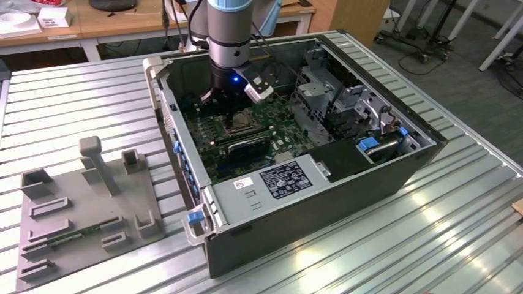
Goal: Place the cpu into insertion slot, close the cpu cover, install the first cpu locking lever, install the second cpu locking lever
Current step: 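Close the cpu cover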
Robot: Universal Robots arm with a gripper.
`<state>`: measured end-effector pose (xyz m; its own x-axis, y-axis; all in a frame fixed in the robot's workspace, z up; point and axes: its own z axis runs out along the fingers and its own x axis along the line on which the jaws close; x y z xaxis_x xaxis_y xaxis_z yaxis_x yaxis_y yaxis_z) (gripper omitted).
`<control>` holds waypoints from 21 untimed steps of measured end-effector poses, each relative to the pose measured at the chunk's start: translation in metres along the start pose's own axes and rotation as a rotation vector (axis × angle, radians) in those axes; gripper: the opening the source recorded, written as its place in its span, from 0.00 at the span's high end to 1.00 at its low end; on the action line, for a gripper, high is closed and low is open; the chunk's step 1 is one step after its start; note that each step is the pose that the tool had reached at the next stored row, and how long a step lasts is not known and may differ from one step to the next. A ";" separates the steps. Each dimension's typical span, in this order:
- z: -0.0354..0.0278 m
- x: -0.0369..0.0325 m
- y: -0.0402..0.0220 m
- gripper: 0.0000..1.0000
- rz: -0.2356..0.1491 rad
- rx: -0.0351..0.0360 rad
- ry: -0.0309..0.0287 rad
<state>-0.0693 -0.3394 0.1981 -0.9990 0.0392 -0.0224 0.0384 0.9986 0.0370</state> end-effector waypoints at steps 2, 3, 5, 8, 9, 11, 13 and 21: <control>0.0003 0.0002 0.0000 0.89 0.000 0.0002 0.0001; 0.0003 0.0002 0.0000 0.89 0.000 0.0002 0.0001; 0.0004 0.0002 0.0000 0.89 0.000 0.0000 0.0000; 0.0005 0.0003 0.0000 0.89 0.000 0.0000 0.0000; 0.0005 0.0003 0.0000 0.89 0.000 0.0000 0.0000; 0.0008 0.0007 0.0000 0.89 0.000 0.0000 -0.0002; 0.0010 0.0012 0.0000 0.89 0.000 0.0000 0.0000; 0.0015 0.0024 -0.0001 0.89 0.000 0.0002 0.0002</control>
<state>-0.0717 -0.3394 0.1965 -0.9990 0.0393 -0.0221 0.0384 0.9986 0.0368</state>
